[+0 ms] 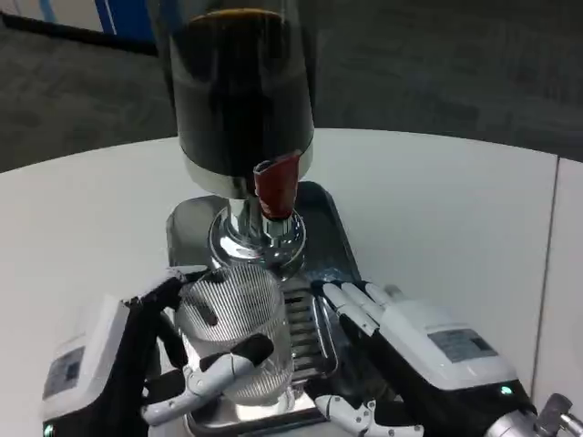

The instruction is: Grasp the cup under the faucet to collect the drink, then remove the cup.

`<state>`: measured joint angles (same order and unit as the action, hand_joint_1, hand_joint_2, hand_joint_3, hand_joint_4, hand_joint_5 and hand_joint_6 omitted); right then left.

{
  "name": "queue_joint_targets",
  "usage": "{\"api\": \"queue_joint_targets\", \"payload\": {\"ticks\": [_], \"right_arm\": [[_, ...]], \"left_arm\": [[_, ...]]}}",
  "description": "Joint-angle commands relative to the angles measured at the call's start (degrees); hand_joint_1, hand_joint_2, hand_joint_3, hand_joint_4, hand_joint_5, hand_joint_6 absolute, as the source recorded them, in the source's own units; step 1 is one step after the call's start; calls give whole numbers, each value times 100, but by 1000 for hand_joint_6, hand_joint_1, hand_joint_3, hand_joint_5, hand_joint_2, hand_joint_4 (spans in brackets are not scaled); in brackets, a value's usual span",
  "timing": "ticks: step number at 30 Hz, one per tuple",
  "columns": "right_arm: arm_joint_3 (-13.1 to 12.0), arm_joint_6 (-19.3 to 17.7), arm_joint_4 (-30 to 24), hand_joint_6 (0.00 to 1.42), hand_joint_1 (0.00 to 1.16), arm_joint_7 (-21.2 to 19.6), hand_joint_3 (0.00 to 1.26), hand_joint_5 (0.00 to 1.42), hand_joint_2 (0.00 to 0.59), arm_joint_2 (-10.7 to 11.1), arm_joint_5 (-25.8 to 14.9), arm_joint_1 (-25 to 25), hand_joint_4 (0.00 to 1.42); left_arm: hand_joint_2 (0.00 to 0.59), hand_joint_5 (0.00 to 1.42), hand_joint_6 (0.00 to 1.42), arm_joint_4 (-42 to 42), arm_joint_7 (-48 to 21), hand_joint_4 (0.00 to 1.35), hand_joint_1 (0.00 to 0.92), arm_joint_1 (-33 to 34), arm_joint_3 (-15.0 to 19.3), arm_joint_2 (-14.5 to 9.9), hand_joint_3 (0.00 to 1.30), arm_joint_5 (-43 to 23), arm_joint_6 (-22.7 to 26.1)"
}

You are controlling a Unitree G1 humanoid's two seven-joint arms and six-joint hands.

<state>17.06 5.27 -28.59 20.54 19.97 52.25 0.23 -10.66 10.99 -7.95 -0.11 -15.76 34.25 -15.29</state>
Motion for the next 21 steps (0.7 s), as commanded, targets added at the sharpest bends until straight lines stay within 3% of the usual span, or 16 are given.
{"api": "queue_joint_targets", "payload": {"ticks": [1, 11, 21], "right_arm": [[-59, 82, -144, 0, 227, 63, 0, 0, 403, 9, 23, 87, 0], [-284, 298, -339, 0, 227, 18, 0, 0, 403, 13, 40, 296, 0], [-355, 321, -469, 0, 227, 27, 0, 0, 403, 23, 31, 421, 0]], "left_arm": [[499, 967, 1192, 147, 157, 935, 268, 155, -70, 57, 759, -7, -54], [500, 967, 1192, 622, 262, 935, 260, 409, -241, 61, 759, 48, -92], [500, 967, 1192, 1287, 477, 935, 256, 1037, -389, -54, 759, 135, -138]]}}
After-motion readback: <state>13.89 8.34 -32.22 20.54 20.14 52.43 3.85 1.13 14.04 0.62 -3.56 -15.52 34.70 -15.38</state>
